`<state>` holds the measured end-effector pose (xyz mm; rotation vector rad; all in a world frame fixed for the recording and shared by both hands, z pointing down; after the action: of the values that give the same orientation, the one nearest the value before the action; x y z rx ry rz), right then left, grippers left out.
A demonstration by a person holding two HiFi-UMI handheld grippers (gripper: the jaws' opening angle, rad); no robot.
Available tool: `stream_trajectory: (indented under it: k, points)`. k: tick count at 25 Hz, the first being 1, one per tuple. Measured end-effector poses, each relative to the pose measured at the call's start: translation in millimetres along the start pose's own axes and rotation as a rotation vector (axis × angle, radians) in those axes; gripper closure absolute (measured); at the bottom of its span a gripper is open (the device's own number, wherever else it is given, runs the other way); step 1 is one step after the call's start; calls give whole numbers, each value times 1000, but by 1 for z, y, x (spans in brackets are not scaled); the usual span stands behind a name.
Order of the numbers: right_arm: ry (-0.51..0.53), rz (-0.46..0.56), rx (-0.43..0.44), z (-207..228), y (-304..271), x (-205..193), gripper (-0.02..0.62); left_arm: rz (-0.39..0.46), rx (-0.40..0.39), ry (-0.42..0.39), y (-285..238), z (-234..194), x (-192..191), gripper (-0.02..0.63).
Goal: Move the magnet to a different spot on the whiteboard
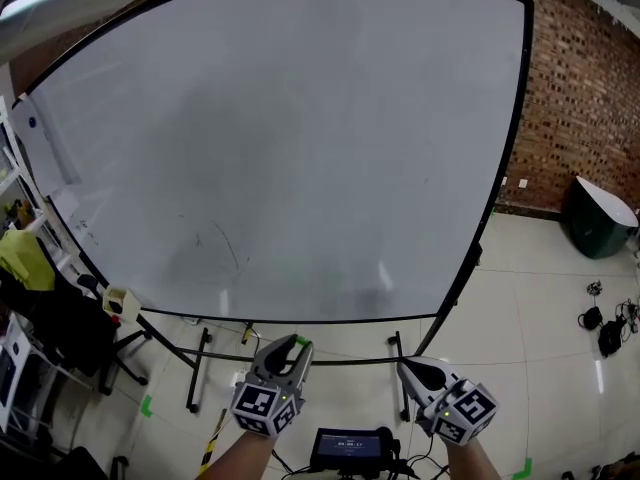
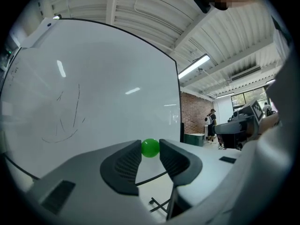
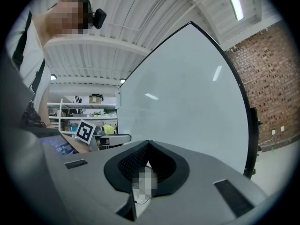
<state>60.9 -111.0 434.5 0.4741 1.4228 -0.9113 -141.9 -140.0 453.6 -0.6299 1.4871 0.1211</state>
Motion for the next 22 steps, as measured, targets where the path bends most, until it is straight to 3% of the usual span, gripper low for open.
stream_trajectory:
  k: [6,11,16,22]
  points:
    - [-7,11,15,22,-2,3,569,2,39,-71,-21,7,18,453]
    - [-15,19,20,39,-5,6,569,0,77,-190,-39,10,35,453]
    - [-19,28,37,55,-13,9,569,10,147,-363,-54,6,59,453]
    - [-26,32,51,71,-27,13,569,-42,277,-596,-59,5,94,453]
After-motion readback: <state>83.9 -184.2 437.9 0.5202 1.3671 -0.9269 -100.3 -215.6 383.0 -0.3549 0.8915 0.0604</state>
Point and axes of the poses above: the fingertips, and each gripper's own axes: y backward along the fingers, z to its right, x out of its top, the point moved 2 cm from there along y, backward along the fingers, and after that the axes turned 14 degrees about -z, right-handed, at the moved point
